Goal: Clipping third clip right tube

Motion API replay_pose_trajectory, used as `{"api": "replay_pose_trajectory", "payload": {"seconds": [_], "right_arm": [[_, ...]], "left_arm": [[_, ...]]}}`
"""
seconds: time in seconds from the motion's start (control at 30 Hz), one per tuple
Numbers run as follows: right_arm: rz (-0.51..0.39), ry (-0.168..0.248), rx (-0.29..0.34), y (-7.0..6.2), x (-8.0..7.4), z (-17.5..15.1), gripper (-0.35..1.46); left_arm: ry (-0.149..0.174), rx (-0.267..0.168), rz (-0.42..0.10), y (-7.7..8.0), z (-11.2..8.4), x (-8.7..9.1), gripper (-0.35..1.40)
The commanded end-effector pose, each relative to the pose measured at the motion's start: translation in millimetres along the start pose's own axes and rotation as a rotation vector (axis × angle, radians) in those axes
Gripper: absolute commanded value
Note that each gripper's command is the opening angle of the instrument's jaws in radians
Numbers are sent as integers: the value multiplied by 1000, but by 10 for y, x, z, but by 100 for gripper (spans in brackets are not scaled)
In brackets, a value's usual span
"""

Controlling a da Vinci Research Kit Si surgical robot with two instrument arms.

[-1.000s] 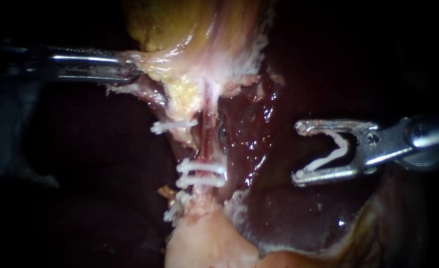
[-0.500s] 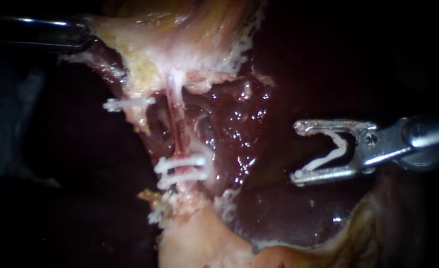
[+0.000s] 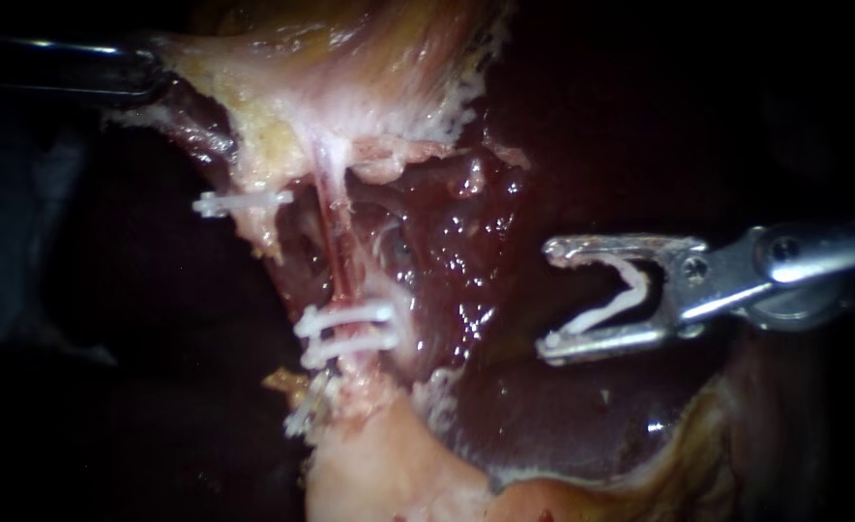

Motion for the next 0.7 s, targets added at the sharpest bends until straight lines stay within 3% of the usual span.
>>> {"api": "replay_pose_trajectory", "payload": {"seconds": [0.03,0.37,0.7], "right_arm": [[16,3,2,1,2,4,50],[115,8,45,15,18,53,50],[171,13,105,34,20,105,48]], "left_arm": [[0,0,0,0,1,0,-35],[1,3,0,2,3,-1,-35],[2,4,0,2,4,-2,-35]]}}
